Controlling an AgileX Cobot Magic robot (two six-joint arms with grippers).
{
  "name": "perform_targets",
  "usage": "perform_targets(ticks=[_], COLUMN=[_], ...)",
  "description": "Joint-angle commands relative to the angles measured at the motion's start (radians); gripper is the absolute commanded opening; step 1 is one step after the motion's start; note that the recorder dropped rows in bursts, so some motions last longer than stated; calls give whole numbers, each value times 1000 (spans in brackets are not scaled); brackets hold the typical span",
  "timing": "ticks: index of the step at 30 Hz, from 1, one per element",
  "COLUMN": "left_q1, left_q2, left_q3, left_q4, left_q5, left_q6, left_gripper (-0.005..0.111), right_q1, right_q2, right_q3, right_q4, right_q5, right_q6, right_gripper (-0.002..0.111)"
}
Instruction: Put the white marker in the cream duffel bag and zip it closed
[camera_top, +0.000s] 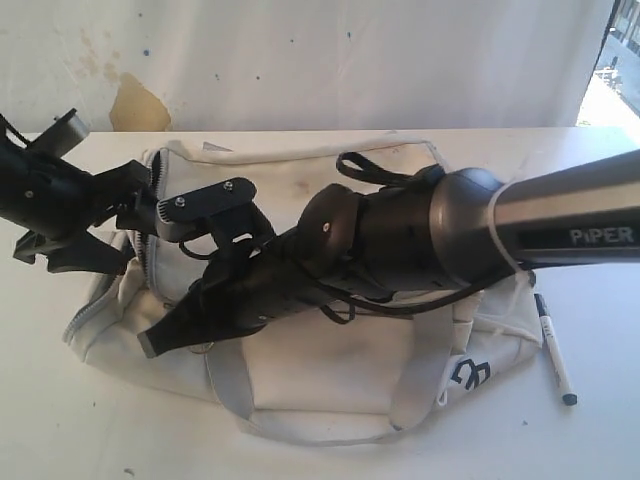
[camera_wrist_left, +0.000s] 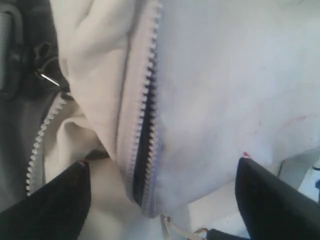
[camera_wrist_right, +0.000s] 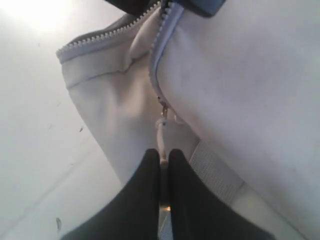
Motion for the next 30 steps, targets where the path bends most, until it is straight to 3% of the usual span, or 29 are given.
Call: perform_targets(ticks=[1,8,11,12,15,18,21,27,30], left_q1=[-3,-3,-3,-3,-3,-2,3,67,78], left_q2=[6,52,79,87,87,85,85,85,87], left_q3=[7,7,7,7,7,7,7,7,7], left_q4=[-32,-109,-168,-216,-227,-224,-200,-289,-358], left_q5=[-14,54,70,80,73,85,139,245,232], left_q6=[-30,-15,-15,9,9,9,-3,-62,-82], left_gripper=[93,92,84,72,52,19,1,0,0], right_q1=[0,0,0,0,0,0,-8,-75,-84], right_q2=[-54,-82,-82,-82,-82,-82,-82,-82,-82], right_q3=[-1,-1,-1,-1,-1,-1,-1,9,16], right_q4=[-2,-5,-5,-7,-27,-32,-32,-107,-166], right_q5=[18,-13,-13,-10,-2,24,33,125,159], right_q6=[5,16,16,16,16,16,16,121,174], right_gripper=[0,0,0,0,0,0,0,0,0])
